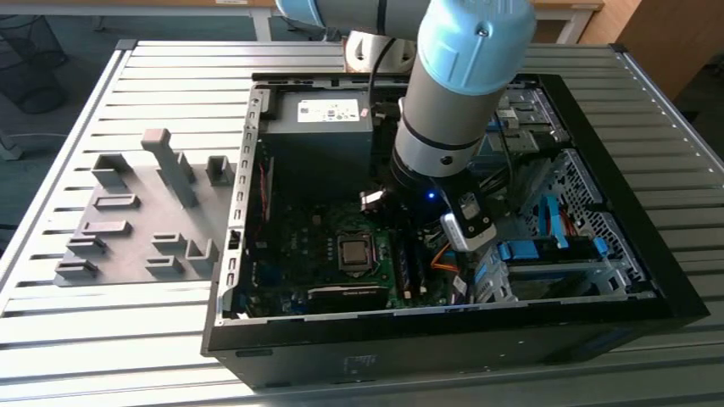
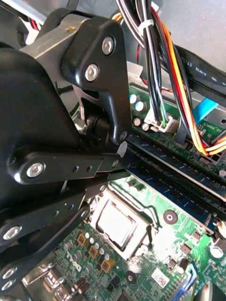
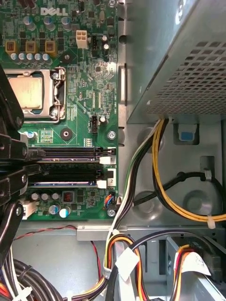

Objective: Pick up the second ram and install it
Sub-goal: 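Press down the second ram until it locks into place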

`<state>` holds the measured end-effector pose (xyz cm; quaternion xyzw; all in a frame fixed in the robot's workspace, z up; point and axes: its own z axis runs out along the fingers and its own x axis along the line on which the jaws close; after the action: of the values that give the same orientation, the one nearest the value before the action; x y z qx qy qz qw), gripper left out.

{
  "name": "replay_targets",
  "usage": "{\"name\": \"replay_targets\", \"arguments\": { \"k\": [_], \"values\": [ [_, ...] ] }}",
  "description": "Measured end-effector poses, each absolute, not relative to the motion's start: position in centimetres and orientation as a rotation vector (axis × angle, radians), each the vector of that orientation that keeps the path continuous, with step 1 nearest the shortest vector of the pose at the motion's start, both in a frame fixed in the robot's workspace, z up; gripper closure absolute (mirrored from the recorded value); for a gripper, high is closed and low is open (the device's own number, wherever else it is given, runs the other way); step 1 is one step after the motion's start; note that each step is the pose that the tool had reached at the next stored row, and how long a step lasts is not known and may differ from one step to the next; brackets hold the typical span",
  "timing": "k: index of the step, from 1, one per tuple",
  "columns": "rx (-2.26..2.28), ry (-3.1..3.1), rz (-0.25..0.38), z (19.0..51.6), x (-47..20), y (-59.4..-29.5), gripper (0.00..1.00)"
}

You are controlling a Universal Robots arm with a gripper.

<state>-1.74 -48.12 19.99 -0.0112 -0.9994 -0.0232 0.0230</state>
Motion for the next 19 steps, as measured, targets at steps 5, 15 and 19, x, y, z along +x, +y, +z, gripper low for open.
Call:
{"name": "replay_targets", "arguments": {
  "k": [5, 15, 19],
  "values": [
    [-0.034, -3.095, -0.076, 19.7, -1.7, -48.1, 0.85],
    [-0.035, -3.094, -0.073, 23.1, -1.7, -48.1, 0.79],
    [-0.035, -3.094, -0.073, 23.5, -1.7, -48.1, 0.79]
  ]
}}
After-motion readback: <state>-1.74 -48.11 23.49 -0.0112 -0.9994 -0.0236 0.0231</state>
